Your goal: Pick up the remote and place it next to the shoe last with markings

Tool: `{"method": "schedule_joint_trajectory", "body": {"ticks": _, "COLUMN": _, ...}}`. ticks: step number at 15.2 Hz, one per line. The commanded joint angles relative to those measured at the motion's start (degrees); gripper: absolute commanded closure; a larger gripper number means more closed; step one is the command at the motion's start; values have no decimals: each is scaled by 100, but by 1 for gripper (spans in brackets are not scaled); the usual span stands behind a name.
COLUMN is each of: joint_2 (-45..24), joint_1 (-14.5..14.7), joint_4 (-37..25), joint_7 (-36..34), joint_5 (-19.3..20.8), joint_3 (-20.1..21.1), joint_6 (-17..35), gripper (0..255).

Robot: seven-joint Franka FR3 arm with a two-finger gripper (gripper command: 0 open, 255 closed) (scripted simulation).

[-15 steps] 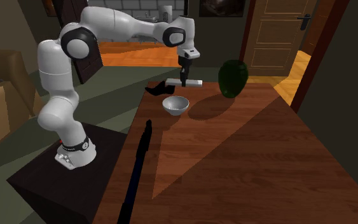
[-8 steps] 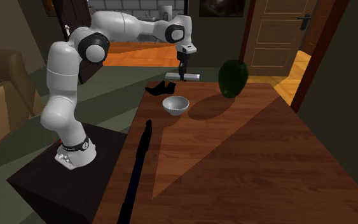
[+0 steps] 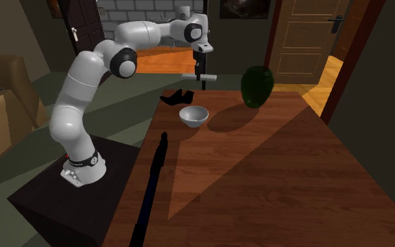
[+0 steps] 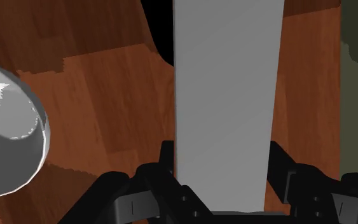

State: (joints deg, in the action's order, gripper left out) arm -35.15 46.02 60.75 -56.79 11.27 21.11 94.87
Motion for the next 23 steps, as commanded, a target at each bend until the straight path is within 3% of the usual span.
{"method": "schedule_joint_trajectory", "body": {"ticks": 1, "joint_2": -469, "joint_1": 340, "joint_4": -758, "joint_7": -178, "joint_5": 130, "joint_3": -19, "joint_6": -284, "gripper": 255}}
{"method": "schedule_joint_trajectory", "body": {"ticks": 4, "joint_2": -1520, "joint_1": 973, "joint_4": -2645, "joint_7": -262, "joint_5": 324, "joint_3": -140, "joint_6": -1071, "gripper": 255}}
{"method": "schedule_joint_trajectory", "body": {"ticks": 7, "joint_2": -1182, "joint_1": 788, "joint_4": -1772, "joint_7": -331, "joint_5": 273, "joint_3": -91, "joint_6": -565, "gripper": 255}}
{"method": "schedule_joint_trajectory", "body": {"ticks": 11, "joint_2": -991, "joint_1": 654, "joint_4": -1103, "joint_7": -380, "joint_5": 248, "joint_3": -62, "joint_6": -107, "gripper": 255}}
{"method": "schedule_joint_trajectory", "body": {"ticks": 23, "joint_2": -877, "joint_1": 464, "joint_4": 53, "joint_7": -468, "joint_5": 257, "joint_3": -57, "joint_6": 904, "gripper": 255}}
